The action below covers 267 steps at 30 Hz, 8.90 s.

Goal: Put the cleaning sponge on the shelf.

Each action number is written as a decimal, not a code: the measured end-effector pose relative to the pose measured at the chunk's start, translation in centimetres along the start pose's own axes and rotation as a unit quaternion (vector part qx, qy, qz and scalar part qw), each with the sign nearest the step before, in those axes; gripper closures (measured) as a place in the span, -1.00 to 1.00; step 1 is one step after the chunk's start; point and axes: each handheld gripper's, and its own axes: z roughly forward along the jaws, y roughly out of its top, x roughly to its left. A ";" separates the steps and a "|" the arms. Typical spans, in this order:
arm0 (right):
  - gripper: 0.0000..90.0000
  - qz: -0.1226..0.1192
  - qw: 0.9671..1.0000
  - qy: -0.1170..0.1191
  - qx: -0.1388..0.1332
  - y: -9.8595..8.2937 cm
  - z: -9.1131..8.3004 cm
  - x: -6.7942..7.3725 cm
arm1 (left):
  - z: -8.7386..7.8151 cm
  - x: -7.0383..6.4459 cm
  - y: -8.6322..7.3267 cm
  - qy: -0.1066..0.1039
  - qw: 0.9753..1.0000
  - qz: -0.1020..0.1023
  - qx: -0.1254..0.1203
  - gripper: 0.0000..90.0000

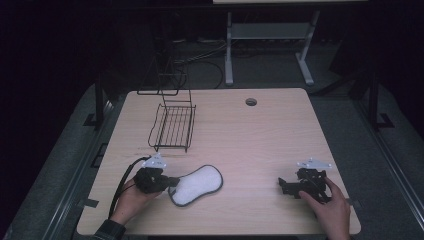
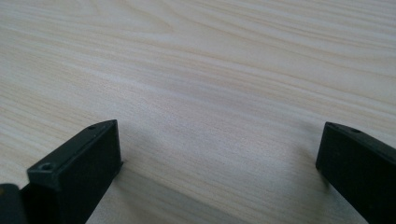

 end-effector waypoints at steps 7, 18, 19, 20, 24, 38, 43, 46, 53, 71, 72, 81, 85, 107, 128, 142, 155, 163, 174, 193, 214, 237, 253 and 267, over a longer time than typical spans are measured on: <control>-1.00 0.000 1.000 0.000 0.000 0.0 0.0 0.0 | 0.9 -0.4 1.7 -0.010 1.000 0.008 -0.009 0.99; -1.00 0.000 1.000 0.000 0.000 0.0 0.0 0.0 | 3.8 -0.8 4.1 -0.032 0.999 0.018 -0.010 0.99; -1.00 0.000 1.000 0.000 0.000 0.0 0.0 0.0 | 4.3 -0.8 4.3 -0.034 0.999 0.020 -0.005 0.99; -1.00 0.000 1.000 0.000 0.000 0.0 0.0 0.0 | 4.6 -0.8 4.3 -0.035 0.999 0.019 -0.003 0.99; -1.00 0.000 1.000 0.000 0.000 0.0 0.0 0.0 | 5.1 -0.8 4.3 -0.033 0.999 0.021 0.003 0.99; -1.00 0.000 1.000 0.000 0.000 0.0 0.0 0.0 | 3.9 -0.5 2.7 -0.005 1.000 0.006 0.004 1.00; -1.00 0.000 1.000 0.000 0.000 0.0 0.0 0.0 | 2.8 -0.2 1.7 0.004 1.000 -0.003 0.003 1.00; -1.00 0.000 1.000 0.000 0.000 0.0 0.0 0.0 | 2.1 -0.1 1.0 0.009 1.000 -0.014 0.000 1.00; -1.00 0.000 1.000 0.000 0.000 0.0 0.0 0.0 | 1.4 0.1 0.4 0.013 1.000 -0.022 -0.002 0.98; -1.00 0.000 1.000 0.000 0.000 0.0 0.0 0.0 | -0.8 0.7 0.0 0.017 0.999 -0.034 -0.030 -0.05; -1.00 0.000 1.000 0.000 0.000 0.0 0.0 0.0 | -0.8 0.7 -0.1 0.021 0.999 -0.033 -0.028 -0.12; -1.00 0.000 1.000 0.000 0.000 0.0 0.0 0.0 | -0.1 0.8 -0.5 0.021 0.999 -0.034 -0.014 -0.53; -1.00 0.000 1.000 0.000 0.000 0.0 0.0 0.0 | 0.3 0.6 -0.5 0.019 0.999 -0.030 -0.011 -0.61; -1.00 0.000 1.000 0.000 0.000 0.0 0.0 0.0 | 1.9 0.1 -0.7 0.025 0.999 -0.003 0.031 -0.69; -1.00 0.000 1.000 0.000 0.000 0.0 0.0 0.0 | 2.0 -0.2 -0.6 0.013 0.999 0.001 0.041 -0.44; -1.00 0.000 1.000 0.000 0.000 0.0 0.0 0.0 | 0.8 -0.8 0.1 0.016 0.999 0.021 0.017 -0.02; -1.00 0.000 1.000 0.000 0.000 0.0 0.0 0.0 | 0.0 -0.5 0.3 -0.010 1.000 0.001 -0.009 0.33; -1.00 0.000 1.000 0.000 0.000 0.0 0.0 0.0 | -0.7 -0.3 0.4 -0.027 0.999 -0.011 -0.028 0.50; -1.00 0.000 1.000 0.000 0.000 0.0 0.0 0.0 | -1.7 0.0 0.6 -0.055 0.996 -0.031 -0.061 0.71; -1.00 0.000 1.000 0.000 0.000 0.0 0.0 0.0 | -2.6 -0.3 1.4 -0.065 0.995 -0.020 -0.071 0.83; -1.00 0.000 1.000 0.000 0.000 0.0 0.0 0.0 | -3.9 1.2 3.0 -0.063 0.993 -0.025 -0.101 0.83; -1.00 0.000 1.000 0.000 0.000 0.0 0.0 0.0 | -5.4 4.7 4.3 -0.042 0.990 -0.043 -0.125 0.83; -1.00 0.000 1.000 0.000 0.000 0.0 0.0 0.0 | -6.2 6.8 6.0 -0.015 0.990 -0.040 -0.134 0.83; -1.00 0.000 1.000 0.000 0.000 0.0 0.0 0.0 | -6.9 9.3 7.0 0.007 0.987 -0.051 -0.150 0.83</control>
